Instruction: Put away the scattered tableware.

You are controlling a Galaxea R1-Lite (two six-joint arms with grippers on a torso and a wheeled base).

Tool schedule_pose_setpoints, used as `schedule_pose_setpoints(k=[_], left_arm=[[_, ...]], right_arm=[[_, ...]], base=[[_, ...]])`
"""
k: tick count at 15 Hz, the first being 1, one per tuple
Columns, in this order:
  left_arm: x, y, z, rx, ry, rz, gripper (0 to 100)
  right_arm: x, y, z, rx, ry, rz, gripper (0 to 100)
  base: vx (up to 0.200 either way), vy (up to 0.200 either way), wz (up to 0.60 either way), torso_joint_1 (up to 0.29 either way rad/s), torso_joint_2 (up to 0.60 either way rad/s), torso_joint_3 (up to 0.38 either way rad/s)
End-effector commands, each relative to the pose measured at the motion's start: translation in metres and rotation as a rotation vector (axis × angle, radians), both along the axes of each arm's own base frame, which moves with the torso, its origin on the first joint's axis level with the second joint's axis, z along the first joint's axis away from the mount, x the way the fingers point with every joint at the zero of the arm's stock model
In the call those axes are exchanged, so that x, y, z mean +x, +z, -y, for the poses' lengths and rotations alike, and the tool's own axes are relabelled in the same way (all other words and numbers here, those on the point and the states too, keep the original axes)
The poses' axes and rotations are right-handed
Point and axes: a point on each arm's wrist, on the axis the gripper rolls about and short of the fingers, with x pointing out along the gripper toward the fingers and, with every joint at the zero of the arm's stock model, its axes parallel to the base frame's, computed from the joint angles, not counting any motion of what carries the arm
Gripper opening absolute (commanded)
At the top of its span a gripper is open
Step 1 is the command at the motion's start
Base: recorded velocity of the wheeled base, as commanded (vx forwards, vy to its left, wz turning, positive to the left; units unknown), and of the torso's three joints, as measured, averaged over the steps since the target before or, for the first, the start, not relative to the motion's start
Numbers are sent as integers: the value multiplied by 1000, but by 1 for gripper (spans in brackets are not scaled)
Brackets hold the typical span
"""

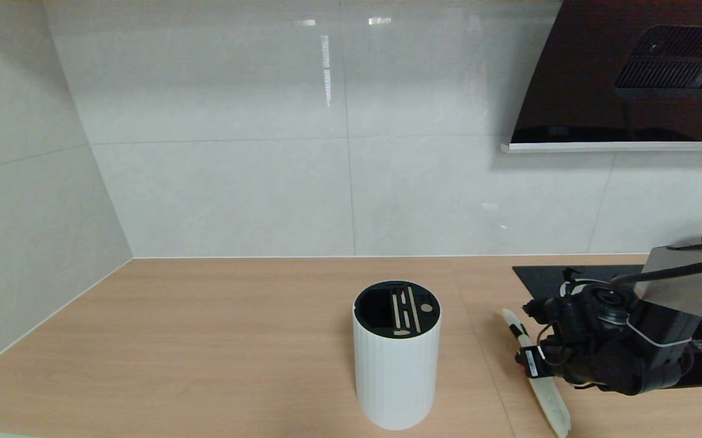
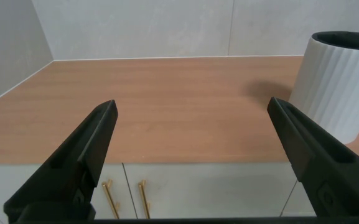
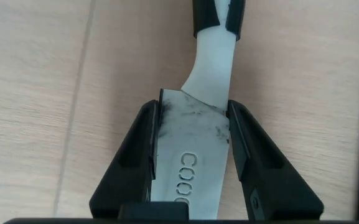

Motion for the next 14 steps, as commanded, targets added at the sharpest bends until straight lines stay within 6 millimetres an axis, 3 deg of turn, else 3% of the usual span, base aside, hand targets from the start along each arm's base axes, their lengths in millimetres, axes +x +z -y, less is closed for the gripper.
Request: schedule_pose_setpoints(k=[1,3,5,8,10,11,12,14], left_arm=[[0,0,0,4,0,0,100],[0,0,0,5,2,1,100],[-3,9,0,2,-14,30,100],[-18,68,5,18,-223,87,100],[2,107,9,-10,-391,-37,100],[10,115,9,-26,-419,-66,100],[40,143,12,-67,-529,-152,100],[79,171,15,-99,-653,-225,100]], right_arm=[[-14,43,2,15,0,97,0],[-21,71,1,31,7,183,0],[-36,115,-5,57,34,310,0],[-53,174,-26,108,101,480,0],[-57,213,-49,113,130,549,0],[-60,222,-54,120,147,558,0],[-69,246,-73,155,210,596,0],[-80,258,-93,187,275,625,0]], base=[[0,0,0,0,0,0],[0,0,0,0,0,0],[0,0,0,0,0,0],[0,0,0,0,0,0],[0,0,0,0,0,0],[0,0,0,0,0,0],[0,0,0,0,0,0],[0,0,0,0,0,0]])
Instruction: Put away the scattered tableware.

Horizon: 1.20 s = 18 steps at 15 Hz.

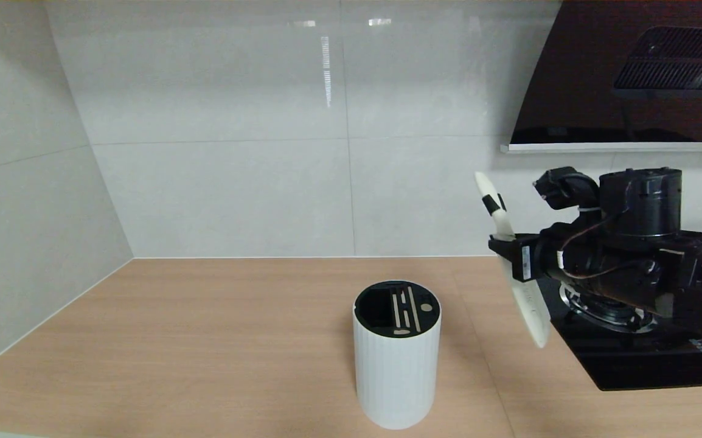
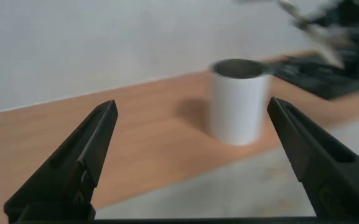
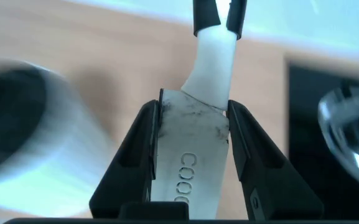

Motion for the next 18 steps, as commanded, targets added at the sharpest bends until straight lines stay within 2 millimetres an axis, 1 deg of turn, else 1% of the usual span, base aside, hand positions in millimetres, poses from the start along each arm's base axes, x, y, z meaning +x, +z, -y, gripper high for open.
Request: schedule_pose_setpoints(k=[1,2,3,4,5,6,7,8,9,10,11,13,16,18], left_arm=[[83,56,8,-39,-243,-212,100],[101,59,17,-52,-320,-272,100],[116,61,28,-102,-384,-346,100],[130,61,40,-164,-437,-405,100],[135,61,44,-182,-453,-416,100],[150,60,58,-252,-498,-448,100],[162,57,68,-316,-519,-476,100],[180,48,81,-399,-540,-515,100],[189,42,86,-446,-539,-535,100],[205,32,93,-500,-531,-549,100],[213,27,97,-529,-519,-539,100],[220,19,115,-573,-491,-514,100],[221,9,141,-578,-452,-499,100],[223,5,150,-576,-447,-485,100]], right_arm=[[-26,33,-20,53,91,92,0],[-38,36,-30,71,139,97,0],[-52,39,-39,117,182,85,0],[-61,37,-44,144,194,65,0],[-62,37,-45,144,194,65,0],[-66,33,-47,135,187,54,0],[-69,28,-50,124,185,44,0],[-77,27,-57,131,200,35,0],[-83,29,-61,148,213,31,0],[-97,33,-68,161,251,36,0],[-102,33,-71,162,269,33,0],[-112,32,-81,166,317,22,0],[-122,30,-94,197,361,-10,0],[-125,27,-105,222,382,-37,0]], base=[[0,0,0,0,0,0],[0,0,0,0,0,0],[0,0,0,0,0,0],[0,0,0,0,0,0],[0,0,0,0,0,0],[0,0,0,0,0,0],[0,0,0,0,0,0],[0,0,0,0,0,0],[0,0,0,0,0,0],[0,0,0,0,0,0],[0,0,0,0,0,0],[0,0,0,0,0,0],[0,0,0,0,0,0],[0,0,0,0,0,0]])
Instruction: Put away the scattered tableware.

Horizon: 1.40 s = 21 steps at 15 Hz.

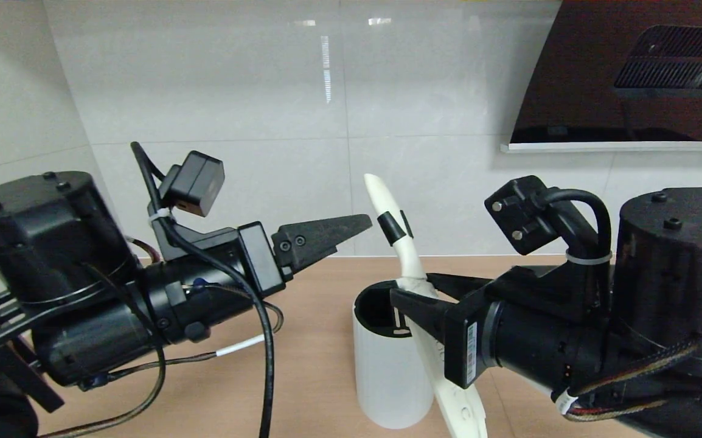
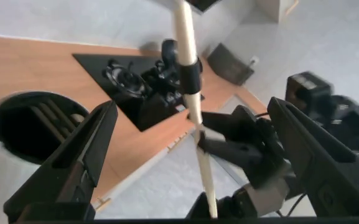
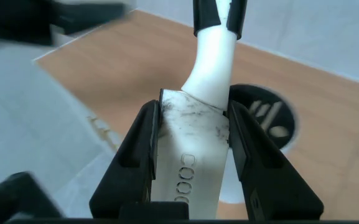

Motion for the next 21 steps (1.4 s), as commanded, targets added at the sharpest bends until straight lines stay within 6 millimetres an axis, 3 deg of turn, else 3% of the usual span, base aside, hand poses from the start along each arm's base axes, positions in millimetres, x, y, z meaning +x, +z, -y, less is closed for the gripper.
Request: schedule_pose_setpoints(k=[1,5,13,14,21], left_arm=[[5,-14,14,23,-13,-29,100],[2,-15,21,5,-35,-4,100],[3,-18,21,23,-27,8,100],[3,-20,21,37,-23,18,0],[5,-23,22,52,-13,20,0]], right_arm=[[-1,-7,-12,0,19,-28,0],[-7,-14,-24,8,52,-59,0],[-8,-16,-26,4,57,-68,0],[-9,-16,-26,3,59,-67,0],[-16,-13,-26,12,67,-59,0]], base=[[0,0,0,0,0,0],[0,0,0,0,0,0],[0,0,0,0,0,0],[0,0,0,0,0,0],[0,0,0,0,0,0]])
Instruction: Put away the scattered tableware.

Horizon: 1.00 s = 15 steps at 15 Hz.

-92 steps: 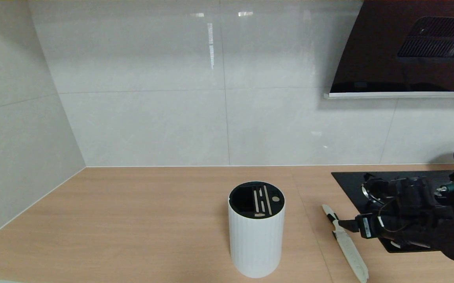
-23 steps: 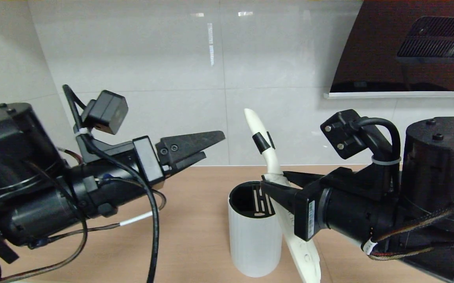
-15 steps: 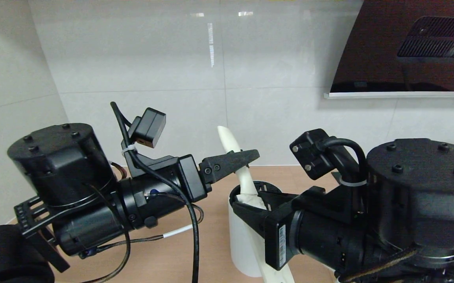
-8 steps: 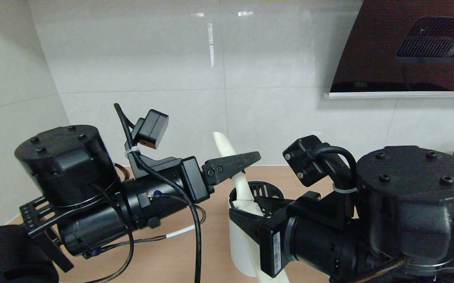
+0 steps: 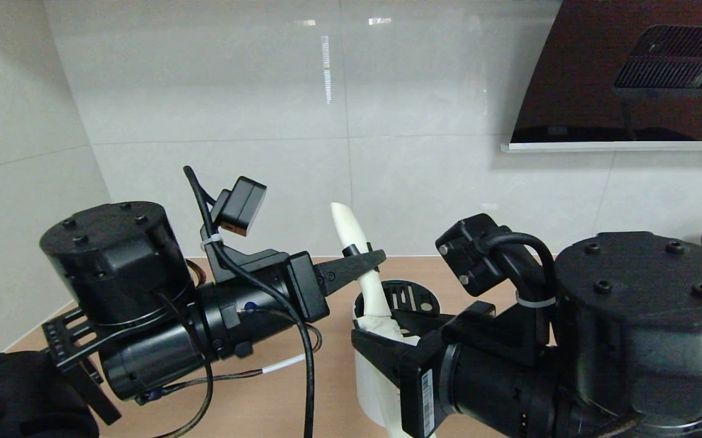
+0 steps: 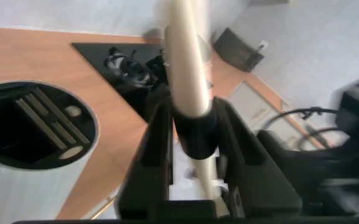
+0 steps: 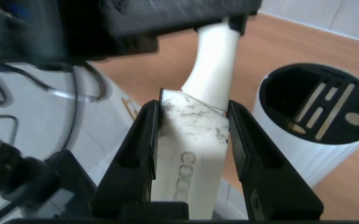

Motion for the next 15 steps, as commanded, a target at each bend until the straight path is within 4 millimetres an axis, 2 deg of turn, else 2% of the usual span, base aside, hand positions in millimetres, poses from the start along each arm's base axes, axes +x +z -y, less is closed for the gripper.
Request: schedule_pose_setpoints(k=[1,7,8,11,13,15], left_arm=[[0,1,0,-2,1,1,0],[-5,8,-4,-18,2,23,0],[-5,8,-4,-18,4,23,0],[-6,15,-5,-34,20,42,0],[-5,27,-6,-52,56,66,0],[-3,52,-9,-42,115,81,0]], right_arm=[[0,2,1,6,-5,4,0],[0,2,1,5,-19,7,0],[0,2,1,6,-20,8,100],[5,9,10,24,-50,21,100],[11,22,27,56,-98,45,100],[20,41,52,103,-168,92,100]], base=[[0,0,0,0,0,0],[0,0,0,0,0,0],[0,0,0,0,0,0],[0,0,0,0,0,0],[0,0,0,0,0,0],[0,0,0,0,0,0]])
